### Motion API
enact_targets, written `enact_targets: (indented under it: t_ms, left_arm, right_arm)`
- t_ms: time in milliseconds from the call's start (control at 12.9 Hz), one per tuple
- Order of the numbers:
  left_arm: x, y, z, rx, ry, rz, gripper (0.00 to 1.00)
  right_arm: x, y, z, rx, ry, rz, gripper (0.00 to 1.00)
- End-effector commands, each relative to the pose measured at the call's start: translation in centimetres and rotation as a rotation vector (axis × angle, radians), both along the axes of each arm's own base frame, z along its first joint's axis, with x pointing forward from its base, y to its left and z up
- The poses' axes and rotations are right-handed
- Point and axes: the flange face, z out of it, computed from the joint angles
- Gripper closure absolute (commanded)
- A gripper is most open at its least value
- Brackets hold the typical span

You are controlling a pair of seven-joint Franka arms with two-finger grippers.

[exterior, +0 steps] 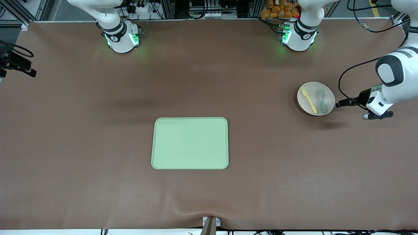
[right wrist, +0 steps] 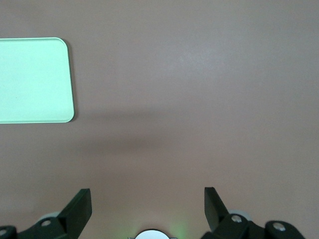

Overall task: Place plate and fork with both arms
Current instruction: 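Close the left gripper on the white plate's rim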

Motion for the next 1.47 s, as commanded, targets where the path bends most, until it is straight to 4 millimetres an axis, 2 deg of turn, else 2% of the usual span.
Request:
enact_targets:
  t_ms: [0, 232, 386, 618, 695, 849, 1158, 1390]
  left_arm:
    - [-2.4, 0.1, -2.3, 0.042, -0.042, -0.010, 0.07]
    - [-3.7, 0.1, -5.0, 0.052, -0.054, -0.057, 0.24]
    - [-3.8, 0.1, -5.3, 0.049, -0.049, -0.059, 0.37]
    - [-4.1, 0.3, -5.9, 0.042, -0.039, -0.068, 0.49]
    - [-4.5, 0.1, -6.9, 0.034, -0.021, -0.071, 0.49]
    - [-4.6, 0.1, -7.1, 0.032, -0.015, -0.076, 0.51]
    - [-4.6, 0.1, -7.1, 0.025, -0.021, -0.110, 0.73]
    - [-4.7, -0.1, -7.2, 0.022, -0.016, -0.108, 0.80]
  right_arm:
    - [-0.2, 0.0, 0.5, -0.011, 0.000, 0.004, 0.00]
    - [-0.2, 0.0, 0.5, -0.011, 0.002, 0.004, 0.00]
    - [-0.2, -0.1, 0.5, -0.011, 0.002, 0.003, 0.00]
    - [-0.2, -0.1, 0.5, -0.011, 0.000, 0.003, 0.00]
    - [-0.2, -0.1, 0.5, -0.011, 0.000, 0.003, 0.00]
    - [-0.2, -0.1, 0.5, -0.011, 0.000, 0.003, 0.00]
    - [-0.2, -0.1, 0.5, -0.011, 0.000, 0.003, 0.00]
    - [-0.2, -0.1, 0.5, -0.011, 0.000, 0.003, 0.00]
